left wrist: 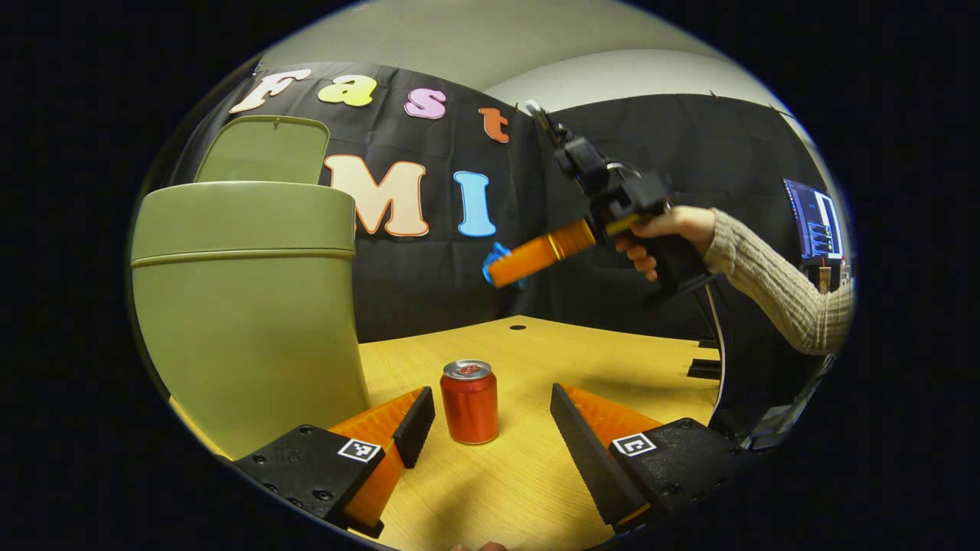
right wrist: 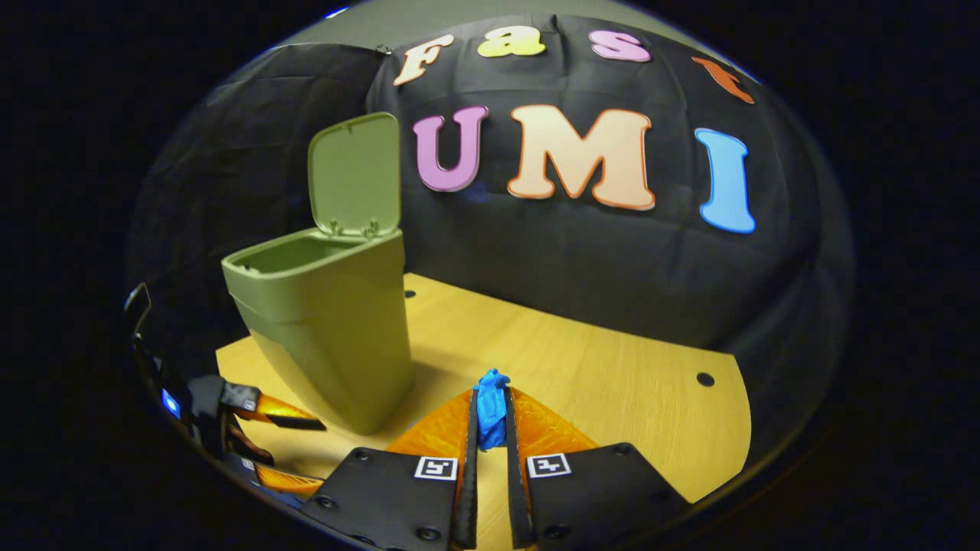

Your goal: Press the lid of the desktop garbage bin to open it, pick up the crumpled paper on the desktop and throw it into the bin, then pick up the pop can on the desktop and drop it into the bin, and finally close the garbage bin lid.

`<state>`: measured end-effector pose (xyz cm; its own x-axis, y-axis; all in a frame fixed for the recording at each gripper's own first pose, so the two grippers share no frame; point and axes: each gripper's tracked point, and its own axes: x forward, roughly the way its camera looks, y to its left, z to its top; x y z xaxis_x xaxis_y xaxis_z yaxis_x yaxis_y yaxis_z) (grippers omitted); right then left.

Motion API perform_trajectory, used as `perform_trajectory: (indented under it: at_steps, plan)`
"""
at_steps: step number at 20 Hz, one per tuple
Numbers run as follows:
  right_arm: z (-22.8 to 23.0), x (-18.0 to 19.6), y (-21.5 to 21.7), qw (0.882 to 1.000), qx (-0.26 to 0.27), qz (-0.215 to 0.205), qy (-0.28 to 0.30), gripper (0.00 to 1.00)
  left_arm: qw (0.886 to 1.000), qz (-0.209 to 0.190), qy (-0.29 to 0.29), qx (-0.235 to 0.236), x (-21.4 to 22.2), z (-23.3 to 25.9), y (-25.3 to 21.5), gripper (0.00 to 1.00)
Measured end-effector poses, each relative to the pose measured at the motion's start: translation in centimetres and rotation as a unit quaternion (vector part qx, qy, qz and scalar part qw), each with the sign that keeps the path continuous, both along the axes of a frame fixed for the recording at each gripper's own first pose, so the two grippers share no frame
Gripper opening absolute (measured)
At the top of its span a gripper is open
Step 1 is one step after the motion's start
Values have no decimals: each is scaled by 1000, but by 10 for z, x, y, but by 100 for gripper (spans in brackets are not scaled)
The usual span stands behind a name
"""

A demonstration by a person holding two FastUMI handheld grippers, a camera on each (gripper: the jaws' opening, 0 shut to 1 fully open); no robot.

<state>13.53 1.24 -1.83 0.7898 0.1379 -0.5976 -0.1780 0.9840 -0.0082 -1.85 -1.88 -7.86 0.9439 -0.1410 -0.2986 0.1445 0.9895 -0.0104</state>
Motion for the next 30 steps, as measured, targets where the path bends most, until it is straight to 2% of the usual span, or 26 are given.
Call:
perform_trajectory:
  at_steps: [3, 8, 11, 15, 16, 17, 18, 21, 24, 27, 30]
  plan:
    - [43, 29, 44, 998, 19, 39, -37, 18, 1000, -3, 3, -5, -1, 2, -1, 94]
    - [79, 73, 127, 991, 50, 101, -68, 18, 1000, -4, 1, -6, -3, 5, -1, 94]
    - [76, 87, 173, 986, 71, 137, -67, 18, 1000, -3, 4, -5, -3, 5, 0, 94]
    - [54, 96, 209, 983, 66, 163, -47, 23, 1000, -5, 0, -3, -5, 7, 0, 94]
    - [47, 96, 215, 984, 61, 165, -42, 25, 1000, -5, -1, -2, -4, 7, -1, 94]
    - [42, 96, 218, 983, 59, 167, -37, 35, 1000, -7, -2, -2, -4, 6, -2, 94]
    - [37, 95, 219, 984, 54, 169, -31, 47, 1000, -7, -2, -2, -4, 7, -2, 94]
    - [40, 94, 207, 986, 33, 159, -43, 99, 1000, -5, -1, -5, -4, 6, 0, 94]
    - [49, 95, 180, 989, 40, 129, -61, 98, 1000, -3, 2, -9, -3, 3, 0, 94]
    - [70, 89, 130, 991, 42, 80, -94, 98, 1000, -3, 10, -12, -2, -2, 0, 94]
    - [85, 75, 66, 990, 5, 28, -138, 99, 1000, -4, 17, -15, 1, -6, 0, 94]
